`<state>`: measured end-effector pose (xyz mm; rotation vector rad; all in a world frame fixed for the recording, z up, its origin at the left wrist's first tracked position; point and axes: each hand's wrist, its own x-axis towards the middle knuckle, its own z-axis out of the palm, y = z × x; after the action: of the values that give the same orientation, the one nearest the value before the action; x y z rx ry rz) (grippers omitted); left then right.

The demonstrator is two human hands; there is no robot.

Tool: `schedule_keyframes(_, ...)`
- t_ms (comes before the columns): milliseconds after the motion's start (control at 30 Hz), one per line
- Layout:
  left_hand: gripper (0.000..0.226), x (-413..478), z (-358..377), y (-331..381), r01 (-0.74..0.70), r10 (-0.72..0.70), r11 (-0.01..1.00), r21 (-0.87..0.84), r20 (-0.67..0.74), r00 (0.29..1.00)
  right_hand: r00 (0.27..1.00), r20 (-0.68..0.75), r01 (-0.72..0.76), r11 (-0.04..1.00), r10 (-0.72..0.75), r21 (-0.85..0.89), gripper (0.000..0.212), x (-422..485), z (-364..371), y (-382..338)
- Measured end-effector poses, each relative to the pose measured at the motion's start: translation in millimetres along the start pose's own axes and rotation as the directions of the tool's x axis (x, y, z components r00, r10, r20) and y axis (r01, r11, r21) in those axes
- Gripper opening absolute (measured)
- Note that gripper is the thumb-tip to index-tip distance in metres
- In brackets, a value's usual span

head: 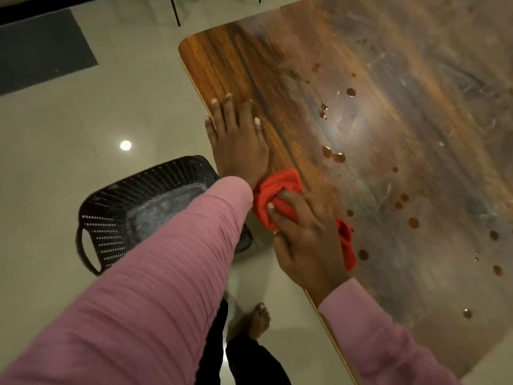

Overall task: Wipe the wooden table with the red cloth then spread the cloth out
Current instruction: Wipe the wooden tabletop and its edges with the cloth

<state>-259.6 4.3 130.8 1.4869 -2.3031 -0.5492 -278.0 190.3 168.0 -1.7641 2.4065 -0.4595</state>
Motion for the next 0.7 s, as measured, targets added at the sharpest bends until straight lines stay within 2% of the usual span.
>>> schedule_keyframes(67, 0.04, 0.0, 2.3, -1.6, -0.027, 0.028, 0.999, 0.022, -0.021, 0.999, 1.0, -0.015, 0.002, 1.0, -0.002, 0.001, 0.036, -9.3, -5.6, 15.3)
schedule_keyframes(200, 0.039, -2.0, 4.9, 2.1, -0.042, 0.045, 0.998, 0.043, -0.071, 0.996, 0.959, -0.103, -0.267, 0.964, 0.264, -0.02, 0.035, 2.1, -18.3, 40.6)
schedule_keyframes(267, 0.04, -1.7, 5.0, 2.3, -0.028, 0.031, 0.999, 0.042, -0.085, 0.996, 0.945, -0.109, -0.31, 0.951, 0.309, 0.008, 0.035, 4.1, -17.6, 33.6)
schedule_keyframes(333, 0.041, -1.8, 5.3, 2.7, -0.018, 0.022, 0.999, 0.047, -0.091, 0.996, 0.971, -0.071, -0.225, 0.974, 0.226, 0.023, 0.037, -6.7, -12.8, 18.4)
schedule_keyframes(433, 0.041, -0.3, 5.6, 3.8, -0.009, 0.014, 0.999, 0.053, -0.093, 0.996, 1.0, 0.02, -0.013, 1.0, 0.012, 0.026, 0.034, -31.9, -5.7, 3.3)
schedule_keyframes(500, 0.041, -0.2, 5.6, 3.0, -0.002, 0.007, 0.999, 0.051, -0.096, 0.995, 0.999, 0.039, 0.017, 1.0, -0.018, 0.023, 0.033, -35.6, -7.5, 12.3)
schedule_keyframes(600, 0.041, 0.5, 5.3, 2.1, 0.006, -0.002, 0.999, 0.049, -0.087, 0.996, 0.989, -0.049, -0.139, 0.99, 0.139, 0.007, 0.035, -23.7, -14.4, 35.1)
schedule_keyframes(700, 0.042, -0.9, 4.1, 3.8, -0.003, 0.008, 0.998, 0.057, -0.088, 0.996, 0.942, -0.169, -0.293, 0.956, 0.291, 0.012, 0.032, -9.5, -15.9, 44.4)
